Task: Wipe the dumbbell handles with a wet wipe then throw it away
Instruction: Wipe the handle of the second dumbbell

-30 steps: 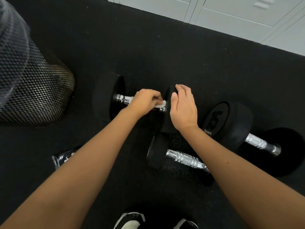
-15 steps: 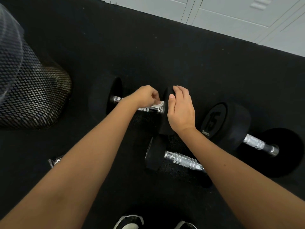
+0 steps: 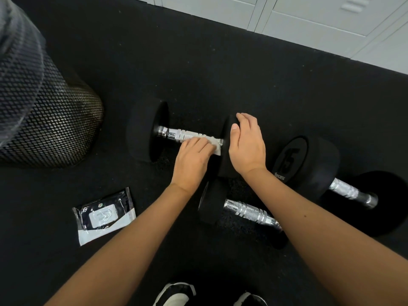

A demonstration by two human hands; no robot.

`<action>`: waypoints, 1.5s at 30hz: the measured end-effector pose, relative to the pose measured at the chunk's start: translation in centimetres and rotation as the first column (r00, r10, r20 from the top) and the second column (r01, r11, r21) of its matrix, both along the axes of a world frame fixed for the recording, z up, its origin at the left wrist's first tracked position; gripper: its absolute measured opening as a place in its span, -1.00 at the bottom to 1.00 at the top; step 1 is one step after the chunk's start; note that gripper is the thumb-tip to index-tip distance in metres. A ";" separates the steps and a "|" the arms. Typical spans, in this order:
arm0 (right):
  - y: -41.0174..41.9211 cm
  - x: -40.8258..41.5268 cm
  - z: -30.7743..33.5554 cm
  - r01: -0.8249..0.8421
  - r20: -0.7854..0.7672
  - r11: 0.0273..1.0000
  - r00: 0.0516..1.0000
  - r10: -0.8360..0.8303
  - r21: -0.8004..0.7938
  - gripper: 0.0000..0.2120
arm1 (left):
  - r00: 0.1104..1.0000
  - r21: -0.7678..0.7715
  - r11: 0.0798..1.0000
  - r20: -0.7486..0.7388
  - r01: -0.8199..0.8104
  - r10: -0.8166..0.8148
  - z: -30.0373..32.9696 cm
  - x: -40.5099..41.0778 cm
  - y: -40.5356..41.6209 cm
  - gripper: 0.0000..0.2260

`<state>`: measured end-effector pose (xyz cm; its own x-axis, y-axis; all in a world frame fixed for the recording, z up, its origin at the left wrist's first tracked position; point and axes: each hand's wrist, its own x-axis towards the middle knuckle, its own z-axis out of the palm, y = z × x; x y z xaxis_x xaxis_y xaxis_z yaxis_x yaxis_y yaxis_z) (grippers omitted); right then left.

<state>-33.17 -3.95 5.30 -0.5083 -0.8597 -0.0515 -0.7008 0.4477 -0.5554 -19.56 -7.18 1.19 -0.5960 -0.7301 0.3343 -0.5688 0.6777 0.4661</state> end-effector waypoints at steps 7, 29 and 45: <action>0.0 0.0 0.0 0.008 0.006 1.000 1.000 -0.008 -0.015 -0.60 | 0.407 0.984 -0.172 0.175 -0.042 0.896 1.4 0.4 1.8 -0.89; 0.0 0.1 -0.1 0.011 -0.007 0.999 1.000 -0.012 -0.033 -0.60 | 0.377 0.843 -0.200 -0.003 0.499 0.926 0.5 -2.0 1.0 -0.75; 0.0 0.0 -0.3 0.018 -0.006 0.999 1.000 -0.018 -0.041 -0.61 | 0.329 0.823 -0.144 -0.055 0.549 0.943 -0.9 -2.3 1.1 -0.85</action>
<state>-33.17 -3.97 5.03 -0.5237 -0.8518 -0.0137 -0.6963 0.4373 -0.5691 -21.82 -6.04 0.31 -0.3398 -0.5575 -0.7575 0.5431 -0.7739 0.3259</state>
